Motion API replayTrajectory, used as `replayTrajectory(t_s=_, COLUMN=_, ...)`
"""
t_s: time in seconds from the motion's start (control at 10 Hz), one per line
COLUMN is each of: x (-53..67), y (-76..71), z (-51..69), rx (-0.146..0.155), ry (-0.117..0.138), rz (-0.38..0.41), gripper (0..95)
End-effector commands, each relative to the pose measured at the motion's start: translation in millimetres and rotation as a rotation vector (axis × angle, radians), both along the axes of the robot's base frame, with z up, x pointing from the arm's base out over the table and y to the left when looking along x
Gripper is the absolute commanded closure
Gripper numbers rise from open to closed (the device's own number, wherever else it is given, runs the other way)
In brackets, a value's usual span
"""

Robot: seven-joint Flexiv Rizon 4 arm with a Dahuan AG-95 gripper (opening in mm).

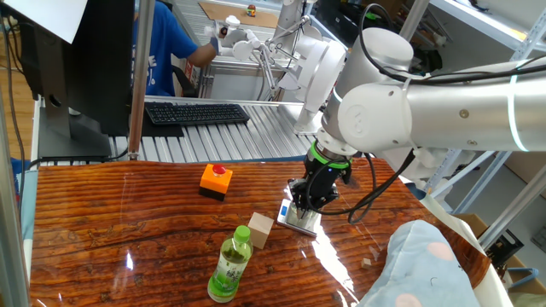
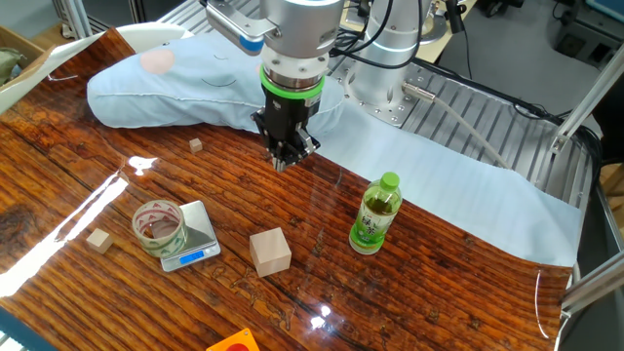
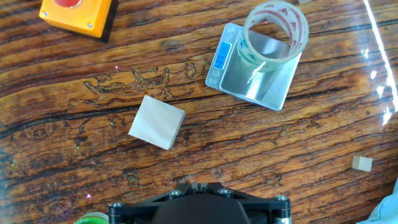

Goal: Remove the object from the scale

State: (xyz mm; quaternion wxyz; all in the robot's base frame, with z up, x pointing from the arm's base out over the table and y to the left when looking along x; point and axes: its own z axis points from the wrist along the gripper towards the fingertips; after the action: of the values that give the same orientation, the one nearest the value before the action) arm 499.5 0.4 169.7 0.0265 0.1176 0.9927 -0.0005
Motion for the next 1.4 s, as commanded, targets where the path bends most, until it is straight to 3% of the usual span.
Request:
replayTrajectory(t_s=0.1, x=-0.2, y=-0.2, z=-0.1, rx=-0.001, ry=0.0, rz=-0.007, gripper=95.0)
replayTrajectory(t_s=1.4, x=0.5, y=-0.4, z=-0.4, rx=-0.004, ry=-0.005, rz=-0.044, gripper=95.0)
